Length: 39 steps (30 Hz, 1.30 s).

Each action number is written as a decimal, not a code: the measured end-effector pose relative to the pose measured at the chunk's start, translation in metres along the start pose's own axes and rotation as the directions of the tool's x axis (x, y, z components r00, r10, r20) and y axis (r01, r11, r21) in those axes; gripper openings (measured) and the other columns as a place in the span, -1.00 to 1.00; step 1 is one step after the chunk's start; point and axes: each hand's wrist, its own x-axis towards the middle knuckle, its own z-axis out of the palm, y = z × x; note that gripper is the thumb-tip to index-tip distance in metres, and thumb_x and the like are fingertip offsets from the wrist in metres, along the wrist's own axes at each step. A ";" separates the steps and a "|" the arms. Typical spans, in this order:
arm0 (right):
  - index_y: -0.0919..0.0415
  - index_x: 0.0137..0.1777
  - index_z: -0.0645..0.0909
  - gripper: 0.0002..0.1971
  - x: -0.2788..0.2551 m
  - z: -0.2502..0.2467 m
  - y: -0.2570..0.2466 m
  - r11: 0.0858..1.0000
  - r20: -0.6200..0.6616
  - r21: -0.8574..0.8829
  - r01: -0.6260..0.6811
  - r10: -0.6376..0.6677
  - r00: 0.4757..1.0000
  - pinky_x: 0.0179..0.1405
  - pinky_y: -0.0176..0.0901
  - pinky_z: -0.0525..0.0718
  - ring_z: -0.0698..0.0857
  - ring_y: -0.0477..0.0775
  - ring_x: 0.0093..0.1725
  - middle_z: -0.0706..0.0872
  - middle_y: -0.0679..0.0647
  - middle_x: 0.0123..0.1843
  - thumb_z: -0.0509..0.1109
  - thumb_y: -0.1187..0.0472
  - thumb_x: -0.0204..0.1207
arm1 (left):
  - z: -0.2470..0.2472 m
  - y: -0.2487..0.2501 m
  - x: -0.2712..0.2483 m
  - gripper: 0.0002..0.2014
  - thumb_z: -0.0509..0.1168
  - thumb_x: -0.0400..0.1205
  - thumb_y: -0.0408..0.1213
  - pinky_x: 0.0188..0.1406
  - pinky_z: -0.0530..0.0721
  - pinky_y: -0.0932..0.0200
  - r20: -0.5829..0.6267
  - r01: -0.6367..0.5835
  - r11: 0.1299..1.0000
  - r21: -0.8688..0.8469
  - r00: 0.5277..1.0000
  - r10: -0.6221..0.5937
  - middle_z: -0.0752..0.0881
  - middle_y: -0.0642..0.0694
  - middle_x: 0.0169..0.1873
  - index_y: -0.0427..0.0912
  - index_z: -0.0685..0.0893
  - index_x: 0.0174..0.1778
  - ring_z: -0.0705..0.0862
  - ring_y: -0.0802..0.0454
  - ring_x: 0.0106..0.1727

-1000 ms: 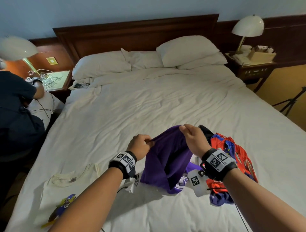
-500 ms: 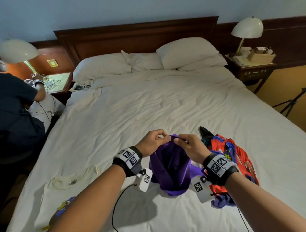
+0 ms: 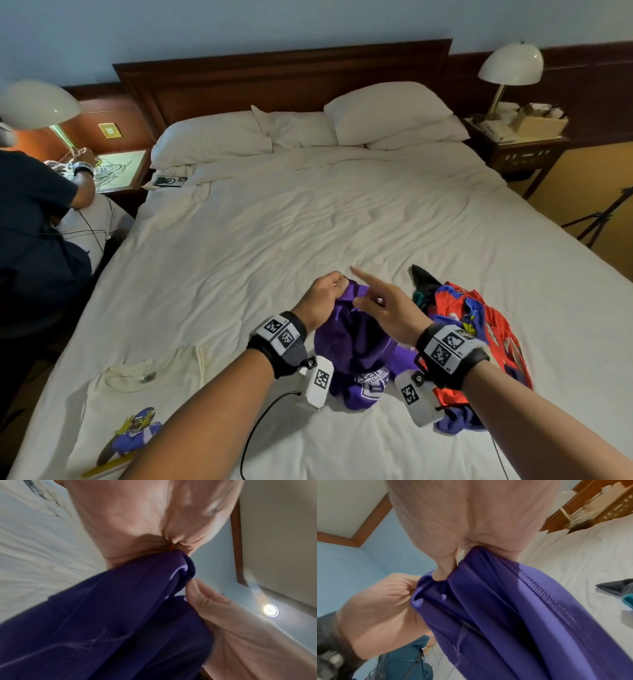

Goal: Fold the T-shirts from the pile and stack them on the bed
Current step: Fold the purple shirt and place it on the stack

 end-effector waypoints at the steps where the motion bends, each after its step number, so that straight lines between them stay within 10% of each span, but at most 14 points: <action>1: -0.11 0.43 0.63 -0.66 0.002 0.000 -0.003 1.000 0.001 -0.025 0.000 0.000 1.000 -0.14 -0.39 0.56 0.62 -0.21 -0.31 0.68 -0.15 -0.32 0.43 0.17 0.70 | 0.000 0.003 -0.001 -0.68 0.21 0.80 -0.16 -0.13 0.50 0.03 0.013 0.001 1.000 -0.015 1.000 0.000 0.56 -0.21 -0.26 -0.40 0.54 -0.07 0.50 -0.06 -0.23; 5: 0.13 -0.19 0.71 -0.74 0.008 -0.009 0.000 0.997 -0.022 -0.048 -0.057 0.056 0.998 -0.22 -0.11 0.51 0.52 -0.11 -0.36 0.63 -0.02 -0.37 0.38 0.08 0.72 | -0.010 0.012 -0.012 -0.86 0.33 0.75 -0.22 -0.35 0.55 0.32 0.033 0.004 1.000 -0.018 0.999 -0.004 0.64 -0.02 -0.39 -0.18 0.54 -0.03 0.59 0.13 -0.39; 9: 0.04 -0.22 0.65 -0.73 0.010 -0.012 -0.003 0.993 -0.049 -0.067 -0.100 0.097 0.994 -0.28 -0.33 0.49 0.53 -0.26 -0.41 0.63 -0.12 -0.38 0.32 0.11 0.76 | -0.018 -0.004 -0.014 -0.73 0.49 0.54 -0.33 -0.19 0.75 0.06 0.067 -0.065 0.945 0.320 0.997 0.045 0.70 -0.02 -0.17 0.03 0.55 0.01 0.70 0.02 -0.20; 15: 0.16 -0.19 0.66 -0.71 0.014 -0.008 0.004 0.985 -0.102 -0.052 -0.165 0.159 0.982 -0.26 -0.20 0.49 0.53 -0.10 -0.35 0.59 -0.04 -0.37 0.30 0.10 0.77 | -0.032 -0.033 -0.009 -0.90 0.35 0.58 -0.25 -0.12 0.64 0.04 -0.259 -0.014 0.625 0.780 0.902 0.344 0.60 0.07 -0.05 -0.01 0.60 -0.04 0.64 -0.02 -0.12; 20: 0.26 -0.12 0.68 -0.74 0.018 0.000 0.014 0.971 -0.193 -0.053 -0.232 0.218 0.957 -0.15 -0.08 0.50 0.64 0.08 -0.19 0.70 0.06 -0.27 0.33 0.14 0.75 | -0.036 -0.034 0.000 -0.89 0.26 0.70 -0.40 -0.24 0.62 0.05 -0.267 0.053 0.955 0.292 0.963 0.028 0.70 -0.08 -0.28 -0.08 0.56 -0.04 0.63 -0.01 -0.32; 23: 0.06 0.01 0.68 -0.92 0.018 0.001 0.015 0.976 -0.256 -0.086 -0.198 0.171 0.951 -0.22 -0.19 0.49 0.65 0.04 -0.20 0.69 -0.03 -0.28 0.37 0.19 0.72 | -0.030 -0.026 -0.002 -0.99 0.28 0.76 -0.37 -0.31 0.58 0.14 -0.125 0.037 0.991 0.125 0.992 -0.021 0.70 -0.13 -0.29 -0.21 0.59 0.04 0.61 0.03 -0.37; 26: -0.19 0.39 0.60 -0.62 0.014 0.011 0.005 0.997 -0.021 -0.059 -0.042 0.041 0.999 -0.18 -0.39 0.54 0.61 -0.17 -0.30 0.67 -0.11 -0.29 0.37 0.27 0.70 | -0.021 -0.021 -0.002 -0.90 0.30 0.76 -0.35 -0.30 0.53 0.15 0.050 -0.065 0.979 0.195 0.997 0.057 0.64 -0.19 -0.33 -0.32 0.60 -0.02 0.55 0.00 -0.36; 31: -0.19 -0.17 0.65 -0.69 0.022 0.008 0.025 0.985 0.095 -0.166 -0.055 0.071 0.993 -0.06 -0.15 0.57 0.64 -0.12 -0.23 0.73 -0.16 -0.29 0.38 0.28 0.69 | -0.039 -0.013 0.005 -0.75 0.39 0.46 -0.22 -0.15 0.52 0.08 0.100 0.020 0.986 0.166 0.994 -0.037 0.64 -0.19 -0.34 -0.38 0.69 -0.15 0.57 -0.05 -0.28; 35: -0.08 -0.05 0.77 -0.77 0.032 -0.010 0.045 0.967 0.111 -0.220 -0.130 0.157 0.981 0.13 -0.22 0.58 0.74 -0.06 0.03 0.83 -0.12 -0.06 0.37 0.27 0.70 | -0.068 -0.027 0.020 -0.83 0.43 0.43 -0.33 -0.18 0.57 0.14 0.151 0.183 0.868 0.462 0.948 -0.280 0.74 -0.17 -0.33 -0.34 0.82 -0.15 0.67 -0.08 -0.26; 39: 0.24 0.45 0.66 -0.64 0.058 -0.029 0.078 0.837 0.072 -0.473 -0.276 0.349 0.934 0.40 -0.18 0.49 0.62 0.20 0.45 0.70 0.19 0.41 0.29 0.31 0.70 | -0.096 -0.040 0.050 -0.86 0.38 0.57 -0.42 -0.20 0.69 0.13 -0.118 0.269 0.595 0.757 0.953 -0.280 0.76 -0.12 -0.31 -0.13 0.79 -0.24 0.76 -0.10 -0.22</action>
